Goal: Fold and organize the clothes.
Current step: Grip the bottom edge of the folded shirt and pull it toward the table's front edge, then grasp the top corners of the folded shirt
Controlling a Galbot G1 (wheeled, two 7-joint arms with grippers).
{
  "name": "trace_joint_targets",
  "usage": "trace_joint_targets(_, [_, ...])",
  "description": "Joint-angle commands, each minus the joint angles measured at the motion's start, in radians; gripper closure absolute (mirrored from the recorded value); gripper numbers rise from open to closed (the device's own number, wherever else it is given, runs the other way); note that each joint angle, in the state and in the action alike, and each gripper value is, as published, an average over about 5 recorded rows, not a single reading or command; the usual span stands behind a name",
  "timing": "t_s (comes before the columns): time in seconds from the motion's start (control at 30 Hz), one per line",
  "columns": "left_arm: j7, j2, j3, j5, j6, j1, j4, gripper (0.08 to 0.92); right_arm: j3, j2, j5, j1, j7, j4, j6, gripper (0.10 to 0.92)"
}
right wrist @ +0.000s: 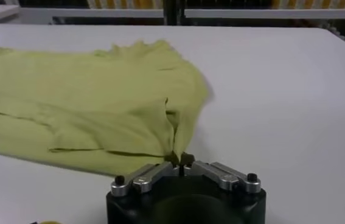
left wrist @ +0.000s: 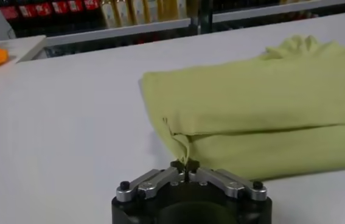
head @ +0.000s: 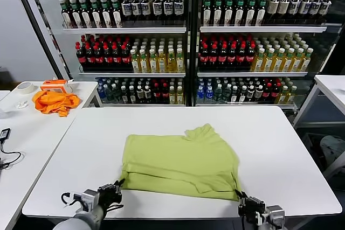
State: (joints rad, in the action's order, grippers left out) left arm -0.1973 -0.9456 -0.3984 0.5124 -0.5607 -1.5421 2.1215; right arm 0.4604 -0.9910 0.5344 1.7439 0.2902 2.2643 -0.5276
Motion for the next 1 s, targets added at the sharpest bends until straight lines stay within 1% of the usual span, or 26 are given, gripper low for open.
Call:
trace_joint_targets(0.03, [0.022, 0.02, -0.075, -0.032, -0.016, -0.128, 0.096, 0.916, 0.005, 0.006, -0.042, 0.071, 0.024, 0.067, -0.022, 0.888])
trace_joint_targets(0.1, [0.045, 0.021, -0.077, -0.035, -0.017, -0.12, 0.115, 0.901, 0.013, 0.01, -0.041, 0.068, 0.024, 0.082, -0.026, 0.85])
trace_joint_targets(0.13, [0.049, 0.021, -0.079, -0.032, -0.017, -0.114, 0.124, 0.885, 0.022, 0.013, -0.04, 0.067, 0.024, 0.094, -0.03, 0.818])
trace_joint_targets(0.27, [0.048, 0.02, -0.081, -0.017, -0.017, -0.066, 0.145, 0.774, 0.049, 0.032, -0.029, 0.052, 0.041, 0.141, -0.049, 0.706])
trace_joint_targets(0.4, [0.05, 0.014, -0.079, 0.019, -0.017, 0.021, 0.111, 0.662, 0.056, 0.057, 0.008, -0.019, 0.063, 0.175, -0.05, 0.593])
trace_joint_targets(0.5, [0.041, 0.014, -0.068, 0.051, -0.005, 0.118, 0.054, 0.584, 0.051, 0.086, 0.085, -0.16, 0.081, 0.146, -0.048, 0.515])
trace_joint_targets(0.6, [0.027, 0.02, -0.025, 0.071, 0.02, 0.229, -0.031, 0.506, 0.001, 0.103, 0.172, -0.376, 0.109, 0.033, -0.049, 0.429])
trace_joint_targets(0.67, [0.032, 0.026, 0.013, 0.076, 0.03, 0.295, -0.093, 0.445, -0.056, 0.095, 0.205, -0.508, 0.118, -0.063, -0.05, 0.377])
trace_joint_targets(0.8, [0.075, 0.021, 0.075, 0.035, 0.043, 0.431, -0.245, 0.35, -0.174, 0.05, 0.209, -0.696, 0.117, -0.231, -0.05, 0.261])
trace_joint_targets(0.93, [0.125, 0.003, 0.122, 0.049, 0.053, 0.55, -0.395, 0.222, -0.259, -0.012, 0.195, -0.842, 0.108, -0.382, -0.05, 0.208])
trace_joint_targets(1.0, [0.14, -0.006, 0.148, 0.063, 0.057, 0.6, -0.446, 0.194, -0.295, -0.046, 0.184, -0.899, 0.099, -0.443, -0.05, 0.204])
